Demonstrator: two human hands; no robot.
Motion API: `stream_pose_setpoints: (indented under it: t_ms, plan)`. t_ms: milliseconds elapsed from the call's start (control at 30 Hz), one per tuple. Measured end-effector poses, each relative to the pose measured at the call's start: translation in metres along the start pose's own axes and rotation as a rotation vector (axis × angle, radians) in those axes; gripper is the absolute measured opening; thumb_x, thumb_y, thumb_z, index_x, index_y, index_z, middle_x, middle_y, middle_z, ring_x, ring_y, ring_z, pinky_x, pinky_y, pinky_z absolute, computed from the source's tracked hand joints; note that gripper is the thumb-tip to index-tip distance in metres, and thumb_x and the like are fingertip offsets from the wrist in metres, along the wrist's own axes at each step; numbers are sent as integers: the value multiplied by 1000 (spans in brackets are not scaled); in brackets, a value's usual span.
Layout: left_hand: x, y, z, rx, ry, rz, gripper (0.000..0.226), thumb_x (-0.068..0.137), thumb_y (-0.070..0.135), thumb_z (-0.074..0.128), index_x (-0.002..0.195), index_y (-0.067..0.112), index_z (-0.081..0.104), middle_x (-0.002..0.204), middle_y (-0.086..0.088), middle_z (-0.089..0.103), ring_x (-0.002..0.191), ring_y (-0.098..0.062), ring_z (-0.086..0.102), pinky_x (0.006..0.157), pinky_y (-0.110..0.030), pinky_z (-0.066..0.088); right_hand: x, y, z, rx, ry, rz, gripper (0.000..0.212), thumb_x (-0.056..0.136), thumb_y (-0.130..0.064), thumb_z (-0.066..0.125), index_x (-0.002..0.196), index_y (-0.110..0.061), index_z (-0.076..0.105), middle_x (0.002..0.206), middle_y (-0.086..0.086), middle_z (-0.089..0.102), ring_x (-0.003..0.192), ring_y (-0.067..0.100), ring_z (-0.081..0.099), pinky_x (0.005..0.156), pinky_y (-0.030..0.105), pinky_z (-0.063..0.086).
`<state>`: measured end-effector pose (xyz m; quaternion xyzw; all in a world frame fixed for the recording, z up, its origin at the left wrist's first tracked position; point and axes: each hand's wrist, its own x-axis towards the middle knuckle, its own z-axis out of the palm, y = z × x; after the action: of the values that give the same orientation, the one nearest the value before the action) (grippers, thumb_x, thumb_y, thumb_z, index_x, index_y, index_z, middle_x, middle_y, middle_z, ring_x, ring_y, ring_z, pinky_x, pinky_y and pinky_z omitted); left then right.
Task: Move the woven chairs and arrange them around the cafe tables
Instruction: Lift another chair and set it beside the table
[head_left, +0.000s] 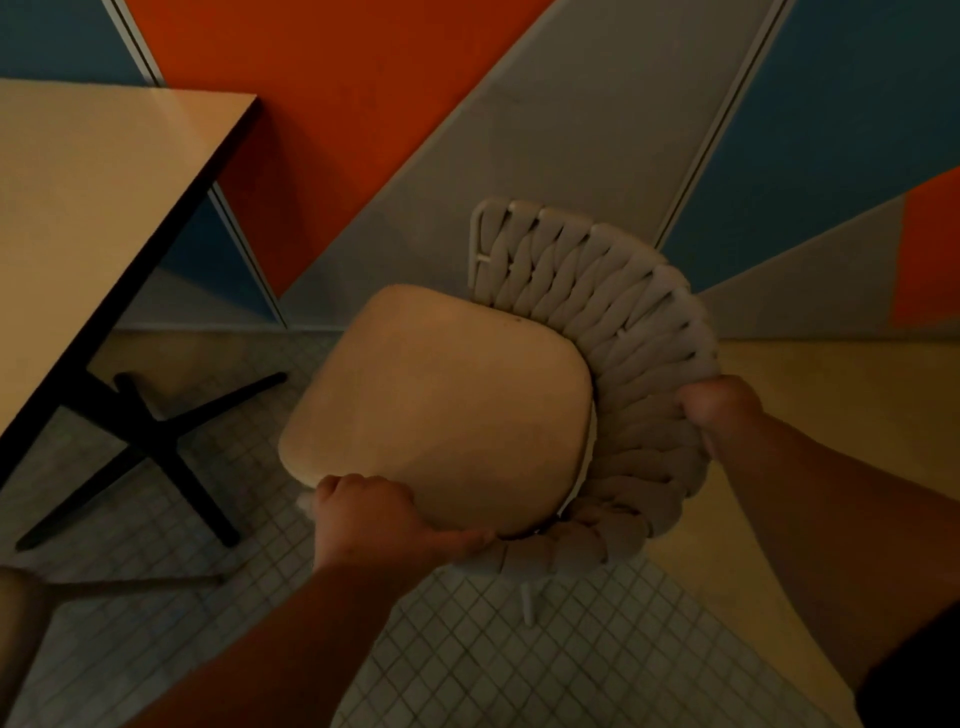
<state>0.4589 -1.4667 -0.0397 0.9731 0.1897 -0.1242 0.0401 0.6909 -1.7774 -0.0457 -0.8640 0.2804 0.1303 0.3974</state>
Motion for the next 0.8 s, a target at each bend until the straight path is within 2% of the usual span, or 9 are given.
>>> stream_pose_setpoints:
  t_ms: [167,267,367,433,500,567,600,667,800]
  plan:
    - [3,23,-6,-4,-6,-52,98,44,112,27,66,24,65,66,11,54,82,-17,46,89,-39,28,13,-20,0,-78,70,-143,30,96,-12,63,122,2,66,125,26,67,114,44,64,88,44,52]
    - [5,25,-10,47,-71,-33,100,47,112,20,71,25,65,71,10,57,85,-17,52,95,-43,30,-2,-12,-1,-6,124,-302,34,95,-23,69,123,-5,65,119,19,68,109,39,65,81,37,48]
    - [5,25,-15,68,-150,-13,108,41,115,10,77,28,65,79,9,60,94,-19,56,100,-48,31,-50,15,4,-187,18,-427,85,83,-53,80,150,-16,44,154,20,40,141,43,40,102,45,44]
    - [4,26,-20,73,-222,-13,111,39,115,8,82,30,65,86,8,60,102,-22,56,107,-53,29,-86,38,3,-589,-108,-551,118,62,-95,59,156,-27,36,167,15,16,155,43,5,121,58,24]
    - [4,26,-24,58,-255,46,106,45,114,18,95,34,66,98,9,62,111,-21,55,115,-59,24,-105,57,-6,-892,-251,-758,134,38,-115,31,148,-41,48,165,7,25,156,38,-15,124,61,7]
    - [2,24,-23,63,-258,164,115,43,112,24,121,38,64,116,10,65,120,-20,56,117,-54,28,-109,66,-11,-927,-334,-841,138,28,-116,27,141,-42,57,159,4,36,154,32,-20,125,57,5]
    - [2,24,-20,84,-241,226,118,41,112,25,125,38,62,114,10,67,117,-19,58,111,-47,37,-108,66,-12,-905,-365,-827,138,25,-115,31,137,-40,61,155,3,39,153,30,-19,126,56,3]
    - [4,27,-14,142,-190,287,104,41,114,31,100,35,65,89,12,65,94,-17,61,86,-37,47,-97,62,-9,-896,-393,-805,131,20,-114,30,125,-43,66,146,0,45,154,38,-16,125,59,-5]
    - [9,37,-11,186,-166,247,90,44,114,31,74,32,55,70,13,54,77,-15,53,71,-35,39,-72,57,-4,-953,-440,-841,129,20,-114,28,118,-42,71,123,-9,50,155,46,-9,123,64,-14]
